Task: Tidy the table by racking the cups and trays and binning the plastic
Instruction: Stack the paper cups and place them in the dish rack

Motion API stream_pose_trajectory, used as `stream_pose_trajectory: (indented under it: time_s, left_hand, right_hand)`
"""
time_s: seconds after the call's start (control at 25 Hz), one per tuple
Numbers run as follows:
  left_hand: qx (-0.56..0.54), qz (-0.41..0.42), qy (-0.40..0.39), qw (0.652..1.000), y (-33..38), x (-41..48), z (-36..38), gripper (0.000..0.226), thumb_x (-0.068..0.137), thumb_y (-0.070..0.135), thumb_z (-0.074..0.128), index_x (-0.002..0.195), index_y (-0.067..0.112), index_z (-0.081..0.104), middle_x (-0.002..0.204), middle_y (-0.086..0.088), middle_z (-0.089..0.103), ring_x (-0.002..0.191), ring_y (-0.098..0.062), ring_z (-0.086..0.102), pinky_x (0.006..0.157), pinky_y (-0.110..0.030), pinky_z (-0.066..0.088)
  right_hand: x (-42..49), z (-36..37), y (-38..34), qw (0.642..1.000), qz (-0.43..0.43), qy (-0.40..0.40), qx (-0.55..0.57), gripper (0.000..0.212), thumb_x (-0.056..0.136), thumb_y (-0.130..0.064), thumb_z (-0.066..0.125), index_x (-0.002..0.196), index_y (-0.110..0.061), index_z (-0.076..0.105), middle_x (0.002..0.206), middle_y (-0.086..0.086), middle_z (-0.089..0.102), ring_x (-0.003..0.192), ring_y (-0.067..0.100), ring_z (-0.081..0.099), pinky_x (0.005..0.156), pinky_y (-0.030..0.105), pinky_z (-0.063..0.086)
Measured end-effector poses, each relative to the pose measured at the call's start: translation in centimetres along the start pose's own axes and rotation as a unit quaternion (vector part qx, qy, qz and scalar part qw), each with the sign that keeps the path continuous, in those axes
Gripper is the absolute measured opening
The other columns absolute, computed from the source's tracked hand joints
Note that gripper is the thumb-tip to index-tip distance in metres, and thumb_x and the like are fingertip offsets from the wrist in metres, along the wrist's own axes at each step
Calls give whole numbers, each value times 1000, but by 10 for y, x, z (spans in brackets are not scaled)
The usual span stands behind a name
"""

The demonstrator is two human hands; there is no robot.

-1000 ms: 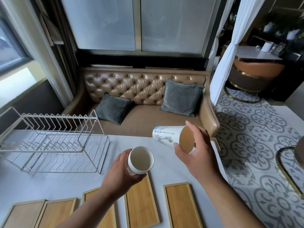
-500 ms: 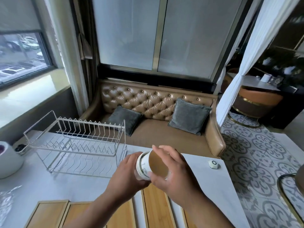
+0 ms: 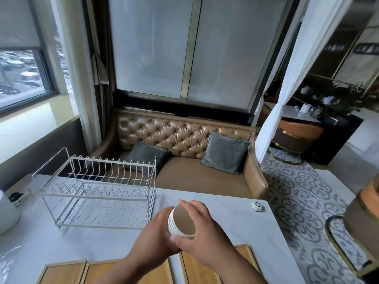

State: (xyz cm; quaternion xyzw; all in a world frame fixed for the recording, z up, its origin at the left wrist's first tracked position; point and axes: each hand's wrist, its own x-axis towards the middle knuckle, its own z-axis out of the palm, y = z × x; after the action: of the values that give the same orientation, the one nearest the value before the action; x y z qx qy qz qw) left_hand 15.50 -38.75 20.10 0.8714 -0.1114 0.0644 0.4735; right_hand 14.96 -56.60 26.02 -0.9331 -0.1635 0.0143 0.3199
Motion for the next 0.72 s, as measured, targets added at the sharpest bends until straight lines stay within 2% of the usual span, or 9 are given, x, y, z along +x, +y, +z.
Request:
stream_pose_trajectory:
  time_s: [0.12, 0.28, 0.4, 0.48, 0.56, 0.64, 0.72]
  left_hand:
    - [13, 2, 0, 1000, 13, -8, 5, 69, 67, 48, 86, 128, 50, 55, 125, 32, 64, 116, 5, 62, 94, -31, 58]
    - [60, -1, 11, 998, 34, -18, 18, 69, 65, 51, 85, 126, 54, 52, 122, 34, 62, 114, 9, 60, 89, -21, 55]
    - [104, -14, 21, 994, 35, -25, 21, 72, 67, 55, 81, 133, 46, 52, 126, 30, 58, 115, 3, 57, 93, -25, 53]
    - [132, -33, 26, 990, 31, -34, 20, 76, 69, 62, 79, 137, 42, 51, 128, 27, 55, 116, -2, 56, 91, -27, 53]
    - [143, -46, 36, 988, 24, -44, 10, 76, 71, 64, 79, 138, 40, 51, 127, 27, 54, 115, -4, 58, 87, -25, 53]
    - [149, -49, 48, 986, 17, -47, -4, 77, 70, 67, 78, 137, 40, 51, 124, 28, 52, 113, -3, 59, 83, -21, 51]
    - [147, -52, 63, 986, 9, -43, -21, 79, 68, 71, 75, 137, 39, 52, 123, 28, 52, 111, -2, 59, 81, -19, 49]
  right_hand:
    - [-10, -8, 7, 999, 26, -10, 27, 95, 66, -71, 68, 142, -71, 11, 141, -41, 27, 126, 5, 51, 102, 31, 49]
    - [-25, -18, 23, 997, 36, -6, 70, 93, 62, -73, 70, 132, -82, 9, 140, -34, 36, 124, 5, 50, 96, 25, 46]
    - [-30, -14, 33, 992, 40, 26, 113, 95, 63, -73, 71, 139, -74, 16, 141, -32, 39, 124, 3, 48, 93, 22, 46]
    - [-33, -10, 37, 988, 46, 38, 145, 97, 63, -73, 74, 142, -71, 17, 136, -37, 38, 123, 1, 47, 92, 21, 44]
    - [-31, -2, 31, 985, 43, 29, 166, 96, 63, -73, 76, 140, -74, 19, 127, -47, 34, 118, -7, 46, 91, 18, 41]
    - [-25, 2, 18, 984, 32, 18, 174, 94, 63, -73, 77, 136, -78, 19, 123, -56, 28, 113, -22, 41, 86, 12, 38]
    - [-12, 7, 3, 986, 20, 12, 167, 91, 64, -71, 78, 132, -81, 18, 123, -58, 25, 110, -31, 35, 85, 10, 36]
